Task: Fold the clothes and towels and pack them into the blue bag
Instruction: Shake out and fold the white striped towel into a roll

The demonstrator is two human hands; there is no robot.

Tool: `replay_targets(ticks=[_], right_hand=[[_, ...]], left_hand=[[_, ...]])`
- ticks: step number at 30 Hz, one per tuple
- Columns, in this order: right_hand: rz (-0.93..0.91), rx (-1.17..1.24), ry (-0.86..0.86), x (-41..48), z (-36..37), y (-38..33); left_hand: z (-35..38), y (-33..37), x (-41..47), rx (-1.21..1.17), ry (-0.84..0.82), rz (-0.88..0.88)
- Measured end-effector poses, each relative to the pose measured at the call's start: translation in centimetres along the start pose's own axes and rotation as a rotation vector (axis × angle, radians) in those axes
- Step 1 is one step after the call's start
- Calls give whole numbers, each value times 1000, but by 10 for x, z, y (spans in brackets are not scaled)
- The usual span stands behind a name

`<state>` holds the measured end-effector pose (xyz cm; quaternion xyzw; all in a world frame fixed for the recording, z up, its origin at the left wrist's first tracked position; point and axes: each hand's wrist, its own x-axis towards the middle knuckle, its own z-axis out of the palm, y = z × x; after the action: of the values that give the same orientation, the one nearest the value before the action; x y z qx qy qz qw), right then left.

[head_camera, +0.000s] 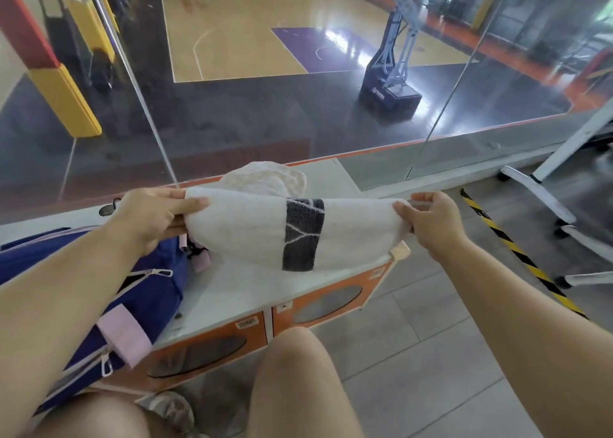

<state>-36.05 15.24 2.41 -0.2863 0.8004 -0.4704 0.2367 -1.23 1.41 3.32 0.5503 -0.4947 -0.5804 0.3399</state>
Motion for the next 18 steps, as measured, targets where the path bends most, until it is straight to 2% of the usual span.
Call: replay_targets(ticks=[10,15,18], right_hand=[[-49,-44,-10,-16,-11,-5],[-47,-40,0,-28,-8,-1],[-46,-15,-19,-35,-9,4]], left_hand=[[-5,-6,-23,-73,-35,-178],[3,-21,-34,-144,46,-300],[2,-23,-37,-158,89,-304]])
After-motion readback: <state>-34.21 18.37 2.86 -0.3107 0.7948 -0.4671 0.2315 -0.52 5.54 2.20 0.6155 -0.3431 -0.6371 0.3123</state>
